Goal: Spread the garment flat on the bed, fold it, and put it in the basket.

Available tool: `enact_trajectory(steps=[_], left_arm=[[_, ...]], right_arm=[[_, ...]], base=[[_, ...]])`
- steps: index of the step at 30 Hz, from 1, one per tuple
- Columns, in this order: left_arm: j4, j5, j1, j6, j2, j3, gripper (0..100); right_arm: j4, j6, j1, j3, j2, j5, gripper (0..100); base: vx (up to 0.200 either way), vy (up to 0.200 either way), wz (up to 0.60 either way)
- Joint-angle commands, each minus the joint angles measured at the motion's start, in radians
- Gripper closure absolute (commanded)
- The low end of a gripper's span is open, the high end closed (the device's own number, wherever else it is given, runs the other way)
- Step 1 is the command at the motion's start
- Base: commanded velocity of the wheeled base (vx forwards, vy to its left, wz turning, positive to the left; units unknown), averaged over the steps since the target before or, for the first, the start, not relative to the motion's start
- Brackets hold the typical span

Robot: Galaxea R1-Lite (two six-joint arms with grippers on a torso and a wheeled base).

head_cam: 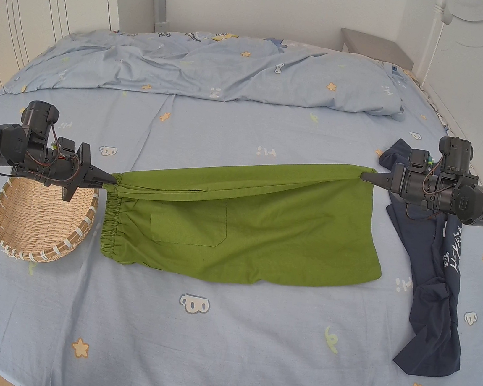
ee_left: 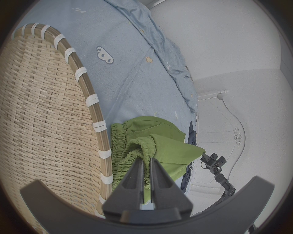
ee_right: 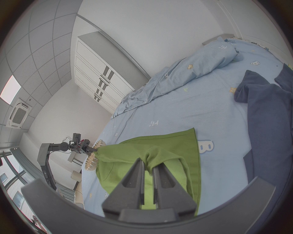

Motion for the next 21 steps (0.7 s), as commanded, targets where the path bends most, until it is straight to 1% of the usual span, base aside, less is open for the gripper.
enact_trajectory(steps=[1,6,7,12,13,16,21], left_arm=[[0.001,0.002,-0.002,0.000,0.010,-0.002,100],[-0.001,0.017,-0.005,0.000,0.022,-0.014,100],[0.001,0.023,-0.010,0.000,0.029,-0.019,0],[-0.001,0.062,-0.031,0.000,0.052,-0.039,0],[-0.001,0.062,-0.031,0.000,0.053,-0.039,0],[-0.001,0.062,-0.039,0.000,0.055,-0.043,0],[0.001,0.062,-0.051,0.000,0.042,-0.037,0]], right_arm=[[0.000,0.000,0.004,-0.019,0.031,0.001,100],[-0.001,0.001,0.005,-0.042,0.053,0.000,100],[0.000,0.000,0.005,-0.047,0.056,0.000,100],[0.013,0.003,0.008,-0.094,0.083,-0.003,100],[0.014,0.003,0.010,-0.099,0.086,-0.003,0],[0.023,0.015,0.013,-0.136,0.117,-0.003,0],[0.022,0.015,0.014,-0.143,0.128,-0.003,0]], base=[[0.000,0.000,0.00],[0.000,0.000,0.00],[0.000,0.000,0.00],[0.000,0.000,0.00],[0.000,0.000,0.00],[0.000,0.000,0.00],[0.000,0.000,0.00]])
